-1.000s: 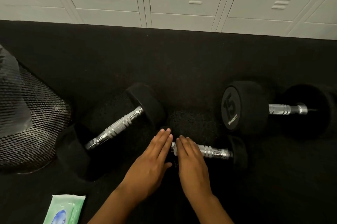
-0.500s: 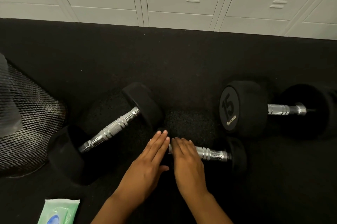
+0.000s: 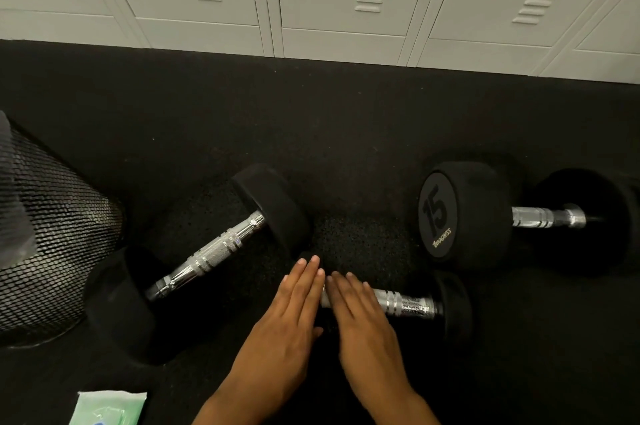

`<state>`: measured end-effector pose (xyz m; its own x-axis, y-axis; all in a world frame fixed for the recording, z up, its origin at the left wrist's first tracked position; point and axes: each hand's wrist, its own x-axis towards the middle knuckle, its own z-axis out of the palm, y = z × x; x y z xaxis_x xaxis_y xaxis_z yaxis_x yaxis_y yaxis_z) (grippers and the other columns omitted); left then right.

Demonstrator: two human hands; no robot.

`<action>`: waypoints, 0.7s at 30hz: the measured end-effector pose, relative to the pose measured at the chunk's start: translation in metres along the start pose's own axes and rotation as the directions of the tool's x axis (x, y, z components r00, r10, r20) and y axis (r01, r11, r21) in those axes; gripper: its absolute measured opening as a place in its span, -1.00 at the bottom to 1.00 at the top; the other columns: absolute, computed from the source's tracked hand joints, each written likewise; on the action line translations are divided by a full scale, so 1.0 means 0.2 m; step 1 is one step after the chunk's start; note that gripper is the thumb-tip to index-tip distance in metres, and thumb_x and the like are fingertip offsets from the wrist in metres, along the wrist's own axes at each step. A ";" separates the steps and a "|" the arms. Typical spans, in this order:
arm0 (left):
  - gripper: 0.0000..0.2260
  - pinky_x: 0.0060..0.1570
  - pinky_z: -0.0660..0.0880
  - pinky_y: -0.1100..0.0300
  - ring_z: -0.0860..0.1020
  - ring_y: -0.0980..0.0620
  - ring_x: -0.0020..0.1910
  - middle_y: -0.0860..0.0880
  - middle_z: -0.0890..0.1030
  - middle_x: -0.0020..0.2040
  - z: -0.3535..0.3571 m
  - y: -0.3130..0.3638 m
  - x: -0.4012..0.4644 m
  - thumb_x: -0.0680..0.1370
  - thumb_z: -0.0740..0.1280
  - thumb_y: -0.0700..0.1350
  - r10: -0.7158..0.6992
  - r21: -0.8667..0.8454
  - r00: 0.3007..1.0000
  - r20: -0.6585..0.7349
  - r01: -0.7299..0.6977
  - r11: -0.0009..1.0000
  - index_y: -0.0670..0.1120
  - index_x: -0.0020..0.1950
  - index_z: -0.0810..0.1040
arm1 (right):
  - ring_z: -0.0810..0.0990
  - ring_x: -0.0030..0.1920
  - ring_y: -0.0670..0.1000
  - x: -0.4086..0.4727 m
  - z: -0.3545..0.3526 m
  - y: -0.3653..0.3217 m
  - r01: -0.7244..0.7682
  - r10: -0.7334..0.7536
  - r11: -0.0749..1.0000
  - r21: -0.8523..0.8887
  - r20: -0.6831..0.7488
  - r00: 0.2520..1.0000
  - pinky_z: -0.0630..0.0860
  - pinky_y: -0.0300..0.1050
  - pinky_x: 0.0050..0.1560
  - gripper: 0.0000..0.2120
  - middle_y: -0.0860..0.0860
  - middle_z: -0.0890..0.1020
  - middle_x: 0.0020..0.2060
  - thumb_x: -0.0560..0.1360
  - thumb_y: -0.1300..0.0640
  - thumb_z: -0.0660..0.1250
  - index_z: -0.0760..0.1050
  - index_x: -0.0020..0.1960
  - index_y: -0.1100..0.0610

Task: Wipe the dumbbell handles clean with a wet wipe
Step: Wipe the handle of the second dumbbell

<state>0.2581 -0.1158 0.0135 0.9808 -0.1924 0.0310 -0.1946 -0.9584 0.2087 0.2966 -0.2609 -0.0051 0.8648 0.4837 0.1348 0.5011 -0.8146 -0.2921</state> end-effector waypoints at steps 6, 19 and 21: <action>-0.36 0.41 -0.05 0.02 0.05 -0.08 0.49 -0.16 0.10 0.52 0.01 -0.01 0.01 0.48 0.08 0.01 -0.003 -0.008 1.000 -0.009 0.003 1.000 -0.21 0.51 0.06 | 0.56 0.09 -0.07 0.10 -0.01 0.04 -0.047 0.044 0.998 0.043 0.081 0.996 0.38 -0.13 0.25 -0.66 -0.07 0.62 0.07 0.42 0.18 0.32 0.54 0.19 0.05; -0.30 0.42 -0.13 0.04 0.02 -0.04 0.50 -0.11 0.12 0.51 -0.02 -0.02 0.03 0.49 0.20 0.02 0.005 -0.038 1.000 0.030 -0.004 0.999 -0.15 0.53 -0.03 | 0.61 -0.12 -0.03 0.16 0.00 -0.03 -0.138 0.135 0.989 0.053 0.060 0.989 0.47 -0.11 0.13 -0.85 -0.04 0.64 -0.20 0.36 0.21 0.38 0.58 -0.08 0.07; -0.31 0.43 -0.12 0.06 0.00 -0.03 0.50 -0.09 0.08 0.52 -0.02 -0.03 0.02 0.49 0.11 0.04 0.003 -0.056 0.999 0.048 -0.001 0.998 -0.13 0.53 -0.10 | 0.62 -0.06 -0.03 0.14 0.02 -0.05 -0.150 0.147 0.988 0.039 0.057 0.987 0.41 -0.11 0.22 -0.81 -0.02 0.65 -0.14 0.37 0.21 0.36 0.59 -0.02 0.10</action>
<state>0.2626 -0.1105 0.0173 0.9786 -0.2054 -0.0150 -0.1944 -0.9450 0.2629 0.3148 -0.2381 -0.0012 0.9260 0.3758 0.0364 0.3645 -0.8645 -0.3461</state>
